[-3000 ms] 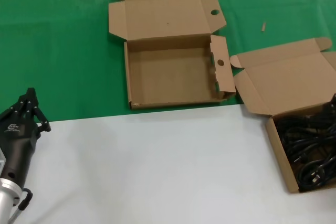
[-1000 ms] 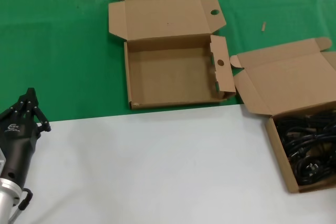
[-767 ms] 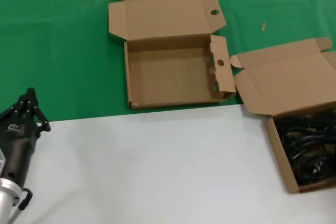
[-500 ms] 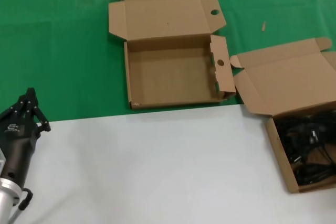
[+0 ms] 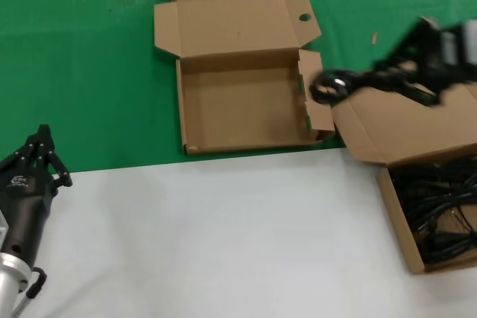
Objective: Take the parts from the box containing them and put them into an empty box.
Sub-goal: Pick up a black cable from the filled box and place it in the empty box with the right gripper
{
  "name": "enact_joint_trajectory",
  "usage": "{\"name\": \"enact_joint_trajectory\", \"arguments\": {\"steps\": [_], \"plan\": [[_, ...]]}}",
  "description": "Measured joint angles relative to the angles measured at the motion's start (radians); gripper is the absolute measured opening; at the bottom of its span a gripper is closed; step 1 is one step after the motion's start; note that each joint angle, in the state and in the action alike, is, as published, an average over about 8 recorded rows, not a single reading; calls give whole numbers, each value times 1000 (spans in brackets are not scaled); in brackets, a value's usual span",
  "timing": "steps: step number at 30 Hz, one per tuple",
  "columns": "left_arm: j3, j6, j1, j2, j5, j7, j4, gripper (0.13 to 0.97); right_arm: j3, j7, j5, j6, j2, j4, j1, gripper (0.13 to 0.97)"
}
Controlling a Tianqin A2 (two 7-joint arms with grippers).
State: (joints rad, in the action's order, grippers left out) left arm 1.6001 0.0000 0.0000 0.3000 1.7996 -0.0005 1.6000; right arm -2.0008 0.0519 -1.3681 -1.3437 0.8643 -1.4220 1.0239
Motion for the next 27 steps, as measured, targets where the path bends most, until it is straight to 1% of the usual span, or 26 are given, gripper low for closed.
{"name": "enact_joint_trajectory", "arguments": {"steps": [5,12,22,27], "plan": [[0,0,0,0,0,0,0,140,-62,19,53,58,-139,89,64,148],[0,0,0,0,0,0,0,140,-129,54,110,143,-290,233,107,148],[0,0,0,0,0,0,0,140,-173,140,132,259,-454,467,147,148],[0,0,0,0,0,0,0,140,-180,219,120,309,-514,594,162,148]]}}
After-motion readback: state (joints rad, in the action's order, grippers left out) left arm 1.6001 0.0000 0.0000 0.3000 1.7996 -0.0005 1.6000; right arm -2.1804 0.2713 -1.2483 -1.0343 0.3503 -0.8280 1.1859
